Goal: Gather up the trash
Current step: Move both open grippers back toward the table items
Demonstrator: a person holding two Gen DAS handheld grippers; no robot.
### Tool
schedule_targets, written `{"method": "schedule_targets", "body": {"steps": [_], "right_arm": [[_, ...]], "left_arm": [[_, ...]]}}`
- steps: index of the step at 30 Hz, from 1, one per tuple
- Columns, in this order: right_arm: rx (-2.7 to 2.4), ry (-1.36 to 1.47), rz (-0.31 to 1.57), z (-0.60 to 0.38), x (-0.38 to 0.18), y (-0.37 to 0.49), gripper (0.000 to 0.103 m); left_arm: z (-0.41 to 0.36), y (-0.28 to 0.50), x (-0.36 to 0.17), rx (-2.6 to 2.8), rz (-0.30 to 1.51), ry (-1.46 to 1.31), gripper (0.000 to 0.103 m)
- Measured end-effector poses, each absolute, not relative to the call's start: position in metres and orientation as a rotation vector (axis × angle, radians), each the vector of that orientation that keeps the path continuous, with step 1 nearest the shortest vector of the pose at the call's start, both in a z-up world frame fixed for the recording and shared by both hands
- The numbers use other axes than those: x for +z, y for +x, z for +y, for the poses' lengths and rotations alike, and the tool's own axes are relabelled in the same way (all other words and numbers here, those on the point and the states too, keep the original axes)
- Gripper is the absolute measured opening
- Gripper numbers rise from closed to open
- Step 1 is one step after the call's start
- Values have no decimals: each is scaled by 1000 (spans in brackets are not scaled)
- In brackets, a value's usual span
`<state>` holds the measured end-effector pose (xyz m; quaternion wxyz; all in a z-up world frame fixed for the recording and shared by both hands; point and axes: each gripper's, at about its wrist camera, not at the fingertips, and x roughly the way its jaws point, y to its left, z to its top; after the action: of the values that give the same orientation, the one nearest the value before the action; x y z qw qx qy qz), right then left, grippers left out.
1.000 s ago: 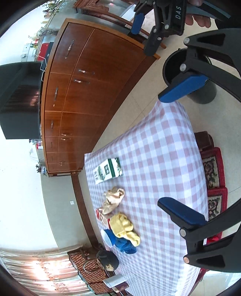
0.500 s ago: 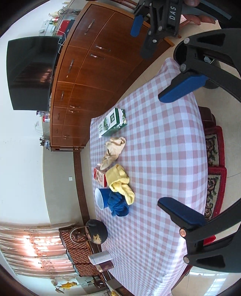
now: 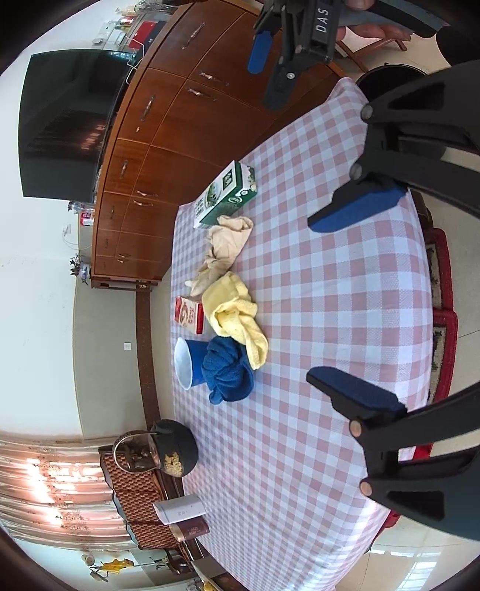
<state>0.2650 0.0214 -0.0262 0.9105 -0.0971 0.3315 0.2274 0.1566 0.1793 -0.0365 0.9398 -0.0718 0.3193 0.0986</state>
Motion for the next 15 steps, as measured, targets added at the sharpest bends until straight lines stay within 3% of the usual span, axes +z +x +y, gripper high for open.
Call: {"method": "schedule_targets", "body": {"steps": [15], "right_arm": [[456, -191, 766, 55, -56, 364, 82]], "left_arm": [[191, 262, -55, 194, 700, -113, 76]]}}
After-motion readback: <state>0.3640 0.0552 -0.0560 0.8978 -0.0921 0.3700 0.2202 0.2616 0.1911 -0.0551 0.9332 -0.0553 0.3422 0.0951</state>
